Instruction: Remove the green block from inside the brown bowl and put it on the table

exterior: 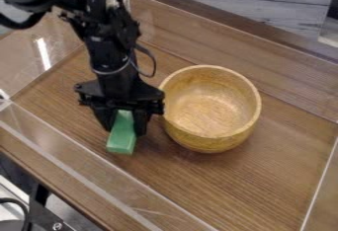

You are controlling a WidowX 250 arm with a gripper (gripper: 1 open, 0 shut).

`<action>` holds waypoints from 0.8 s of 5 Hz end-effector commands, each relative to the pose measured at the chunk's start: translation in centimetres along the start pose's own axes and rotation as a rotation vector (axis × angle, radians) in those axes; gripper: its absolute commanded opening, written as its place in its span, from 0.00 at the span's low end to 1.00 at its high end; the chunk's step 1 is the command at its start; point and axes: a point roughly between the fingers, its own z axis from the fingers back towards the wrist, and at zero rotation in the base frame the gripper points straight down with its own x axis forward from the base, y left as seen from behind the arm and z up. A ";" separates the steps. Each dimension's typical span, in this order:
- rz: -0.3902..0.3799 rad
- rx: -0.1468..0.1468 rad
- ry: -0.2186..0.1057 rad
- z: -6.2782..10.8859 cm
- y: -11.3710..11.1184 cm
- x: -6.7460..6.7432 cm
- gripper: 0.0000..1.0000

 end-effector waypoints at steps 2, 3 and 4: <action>-0.068 -0.018 -0.021 0.7 -1.0 1.0 0.00; -0.107 -0.026 -0.017 1.7 -1.9 1.8 0.00; -0.159 -0.032 -0.015 1.1 -1.8 1.3 1.00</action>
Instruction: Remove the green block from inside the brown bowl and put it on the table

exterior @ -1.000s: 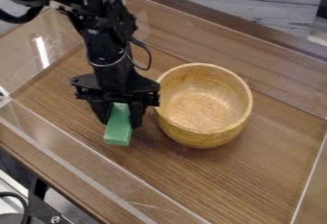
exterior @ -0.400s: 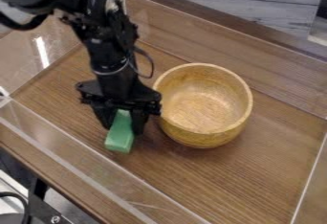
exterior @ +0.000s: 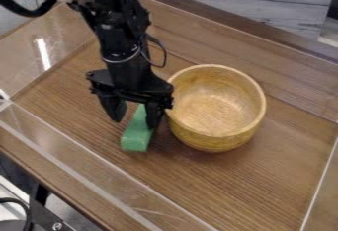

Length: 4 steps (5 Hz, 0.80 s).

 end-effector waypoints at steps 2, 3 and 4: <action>-0.026 -0.005 -0.025 1.4 -0.8 -0.1 1.00; 0.009 -0.008 -0.034 3.2 -1.4 -0.2 1.00; 0.042 -0.026 -0.052 5.8 -1.5 0.5 1.00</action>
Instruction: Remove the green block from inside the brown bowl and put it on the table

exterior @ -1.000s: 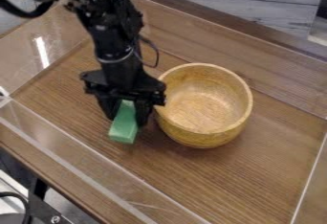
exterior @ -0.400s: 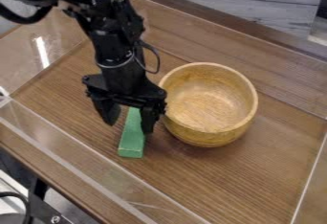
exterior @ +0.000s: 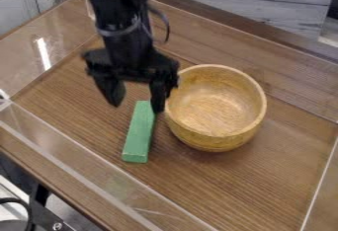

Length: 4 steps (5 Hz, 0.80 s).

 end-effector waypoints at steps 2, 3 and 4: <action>0.001 -0.028 -0.060 2.0 0.3 1.3 1.00; 0.003 -0.030 -0.054 1.4 0.7 1.5 1.00; -0.061 -0.043 -0.041 2.0 1.1 0.8 0.00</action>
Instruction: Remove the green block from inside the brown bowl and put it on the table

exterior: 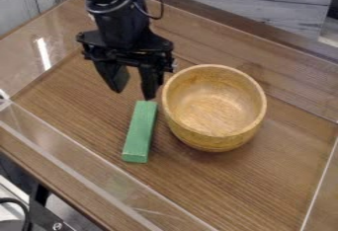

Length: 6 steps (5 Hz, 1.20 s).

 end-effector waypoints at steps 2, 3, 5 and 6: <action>-0.110 -0.017 -0.014 1.9 -0.4 0.3 1.00; -0.132 -0.026 -0.004 2.0 -1.0 0.9 1.00; -0.178 -0.039 0.016 2.9 -3.0 0.2 1.00; -0.202 -0.046 0.021 2.2 -3.1 -0.9 1.00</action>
